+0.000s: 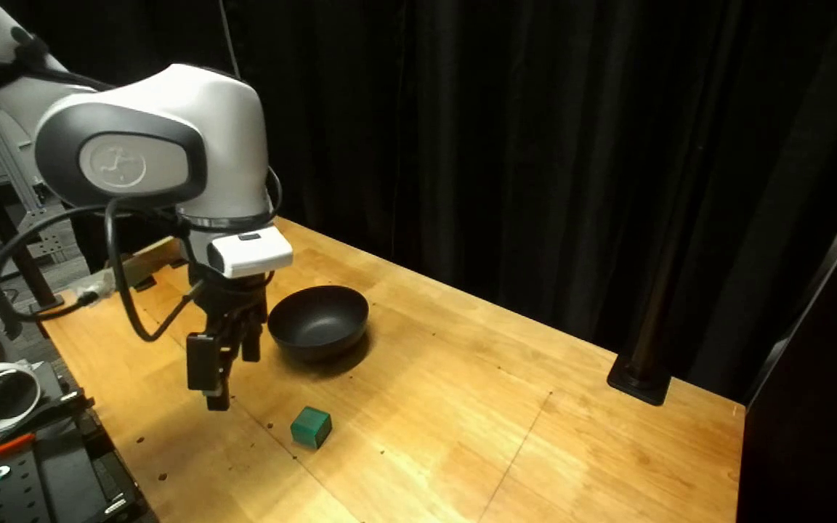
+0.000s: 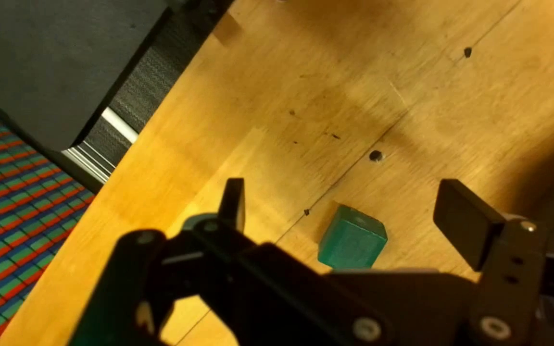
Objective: Put the green block in the bowl
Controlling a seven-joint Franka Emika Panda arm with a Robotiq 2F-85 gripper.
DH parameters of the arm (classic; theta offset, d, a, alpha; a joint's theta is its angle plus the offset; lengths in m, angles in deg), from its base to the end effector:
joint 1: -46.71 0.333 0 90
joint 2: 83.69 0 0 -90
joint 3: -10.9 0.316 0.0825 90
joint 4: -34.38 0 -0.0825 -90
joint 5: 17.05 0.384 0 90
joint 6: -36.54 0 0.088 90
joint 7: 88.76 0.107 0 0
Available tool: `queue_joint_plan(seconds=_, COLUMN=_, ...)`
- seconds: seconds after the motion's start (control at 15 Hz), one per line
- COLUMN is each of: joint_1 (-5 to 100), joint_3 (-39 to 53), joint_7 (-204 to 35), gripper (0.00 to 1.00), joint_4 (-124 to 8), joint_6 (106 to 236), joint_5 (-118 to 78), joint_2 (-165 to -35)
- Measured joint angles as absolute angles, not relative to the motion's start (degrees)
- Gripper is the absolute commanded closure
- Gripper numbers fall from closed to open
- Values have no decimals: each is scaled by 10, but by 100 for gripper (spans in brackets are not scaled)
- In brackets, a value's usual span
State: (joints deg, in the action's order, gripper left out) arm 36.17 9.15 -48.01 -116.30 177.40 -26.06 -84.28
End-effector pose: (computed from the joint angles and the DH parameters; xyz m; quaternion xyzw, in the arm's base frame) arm 0.4005 -0.0872 0.2299 0.9174 -0.3850 -0.0769 0.0649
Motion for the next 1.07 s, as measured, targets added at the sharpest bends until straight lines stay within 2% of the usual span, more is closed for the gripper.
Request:
queue_joint_plan(seconds=0.53, joint_1=404, joint_3=25, joint_7=-335, gripper=1, joint_4=-1107, joint_6=1899, joint_5=-261, joint_2=-986)
queue_joint_plan(seconds=0.6, joint_1=413, joint_3=16, joint_7=-326, gripper=26, joint_4=-1097, joint_6=1905, joint_5=-261, joint_2=-1002)
queue_joint_plan(seconds=0.67, joint_1=420, joint_3=9, joint_7=-319, gripper=26, joint_4=-1089, joint_6=1913, joint_5=-260, joint_2=-1017)
queue_joint_plan(seconds=0.73, joint_1=429, joint_3=1, joint_7=-313, gripper=32, joint_4=-1081, joint_6=1920, joint_5=-260, joint_2=-1030)
queue_joint_plan(seconds=1.07, joint_1=458, joint_3=-31, joint_7=-302, gripper=72, joint_4=-1054, joint_6=1947, joint_5=-249, joint_2=-1078)
